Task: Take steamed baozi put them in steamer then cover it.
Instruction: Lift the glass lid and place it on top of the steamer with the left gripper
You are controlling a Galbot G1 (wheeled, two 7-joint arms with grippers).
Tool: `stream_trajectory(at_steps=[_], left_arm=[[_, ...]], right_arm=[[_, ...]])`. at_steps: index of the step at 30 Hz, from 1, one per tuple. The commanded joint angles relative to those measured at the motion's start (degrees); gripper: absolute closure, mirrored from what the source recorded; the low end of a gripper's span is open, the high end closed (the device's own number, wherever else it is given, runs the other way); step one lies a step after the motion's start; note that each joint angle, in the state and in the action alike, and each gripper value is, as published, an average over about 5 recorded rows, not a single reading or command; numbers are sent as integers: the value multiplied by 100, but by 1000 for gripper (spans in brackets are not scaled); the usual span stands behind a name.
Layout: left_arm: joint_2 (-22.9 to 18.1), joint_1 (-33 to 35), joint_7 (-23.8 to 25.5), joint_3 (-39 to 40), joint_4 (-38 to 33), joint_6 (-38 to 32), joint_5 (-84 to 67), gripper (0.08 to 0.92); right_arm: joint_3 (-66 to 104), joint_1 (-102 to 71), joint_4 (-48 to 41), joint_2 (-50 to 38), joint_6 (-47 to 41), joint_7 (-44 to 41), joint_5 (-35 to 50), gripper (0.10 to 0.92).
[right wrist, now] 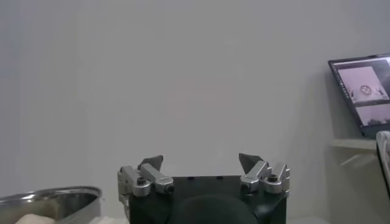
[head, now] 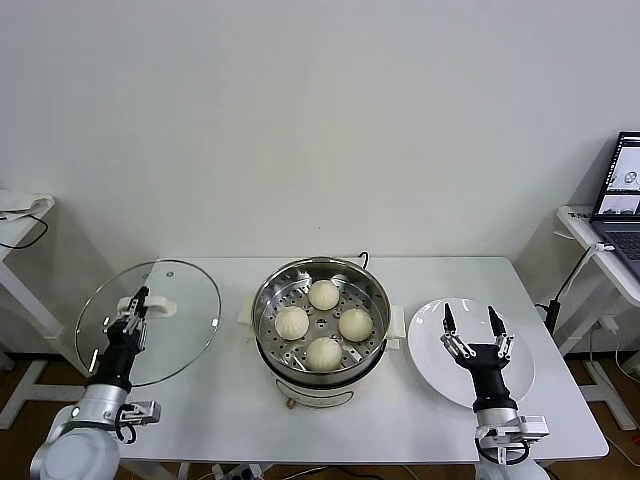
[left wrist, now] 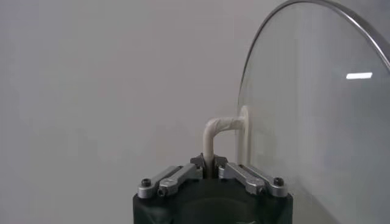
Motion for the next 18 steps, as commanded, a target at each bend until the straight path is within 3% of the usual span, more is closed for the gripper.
stream_trajectory(at_steps=[1,8,18], left_arm=[[672,77,1126,1573,-1458,1931,-185,813],[929,-872,1291,2871,-1334,2743,71,813],[937,-1813,1627,4475,-1103,3528,494,813]], right_arm=[[72,-23,92,1,-2,-8,43,203],[258,-66,126,36,-14,-7,39,203],[394,-142,112,176,-12,-4,-69,203]])
